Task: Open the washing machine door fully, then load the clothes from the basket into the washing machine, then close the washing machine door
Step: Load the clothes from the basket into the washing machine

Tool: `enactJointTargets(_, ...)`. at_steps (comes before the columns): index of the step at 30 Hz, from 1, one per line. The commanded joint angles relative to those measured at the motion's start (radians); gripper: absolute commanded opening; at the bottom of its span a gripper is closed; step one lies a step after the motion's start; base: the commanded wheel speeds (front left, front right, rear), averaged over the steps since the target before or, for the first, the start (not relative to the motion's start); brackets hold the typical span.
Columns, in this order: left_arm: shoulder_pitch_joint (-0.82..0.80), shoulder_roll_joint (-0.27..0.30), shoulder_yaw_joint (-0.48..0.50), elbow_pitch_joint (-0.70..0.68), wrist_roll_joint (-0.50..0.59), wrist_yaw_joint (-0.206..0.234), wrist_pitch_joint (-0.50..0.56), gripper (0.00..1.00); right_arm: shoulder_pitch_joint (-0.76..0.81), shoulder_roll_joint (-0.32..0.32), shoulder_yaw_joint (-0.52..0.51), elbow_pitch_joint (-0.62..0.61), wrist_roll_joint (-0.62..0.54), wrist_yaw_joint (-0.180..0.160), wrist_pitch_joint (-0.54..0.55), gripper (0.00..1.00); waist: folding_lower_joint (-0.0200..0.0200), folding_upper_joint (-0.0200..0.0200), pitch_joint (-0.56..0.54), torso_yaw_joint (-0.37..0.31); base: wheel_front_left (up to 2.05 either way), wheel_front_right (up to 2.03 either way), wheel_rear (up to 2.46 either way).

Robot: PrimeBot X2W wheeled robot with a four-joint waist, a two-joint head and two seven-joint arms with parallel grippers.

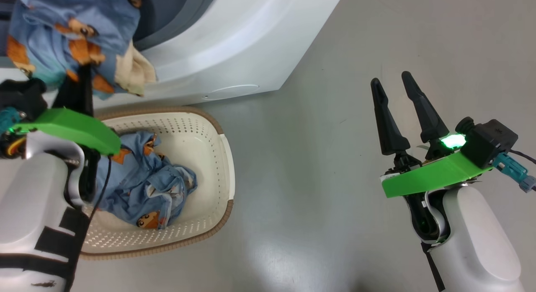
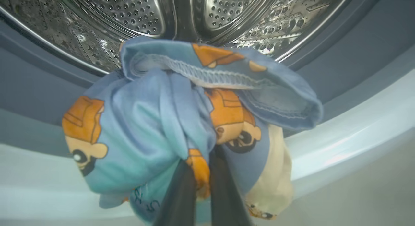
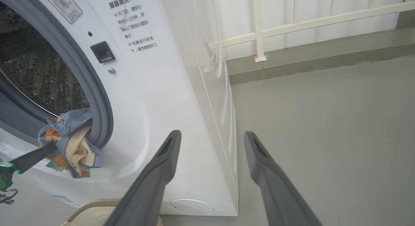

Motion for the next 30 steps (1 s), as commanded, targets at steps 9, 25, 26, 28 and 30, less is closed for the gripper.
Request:
enactJointTargets(9,0.031,0.090,0.065,-0.289,0.000,0.092,0.078,0.00,0.029,0.003,0.018,-0.020,-0.002,0.002,-0.005,1.00,0.0000,0.0000,-0.007,-0.014,0.00,0.00,0.00)
enactJointTargets(25,-0.271,0.116,0.053,-0.127,0.022,0.081,0.175,0.00,0.005,0.009,0.038,-0.027,0.003,0.002,-0.005,1.00,0.0000,0.0000,0.057,-0.061,0.00,0.00,0.00)
enactJointTargets(26,-0.325,0.111,0.048,-0.061,0.026,0.073,0.175,0.00,0.002,0.011,0.039,-0.027,0.005,0.002,-0.005,1.00,0.0000,0.0000,0.070,-0.072,0.00,0.00,0.00)
enactJointTargets(28,-0.378,0.108,0.048,0.001,0.031,0.072,0.169,0.00,-0.002,0.014,0.041,-0.028,0.006,0.002,-0.005,1.00,0.0000,0.0000,0.082,-0.085,0.00,0.00,0.00)
enactJointTargets(30,-0.431,0.108,0.043,0.053,0.042,0.069,0.160,0.00,-0.006,0.018,0.044,-0.028,0.008,0.002,-0.005,1.00,0.0000,0.0000,0.094,-0.100,0.00,0.00,0.00)
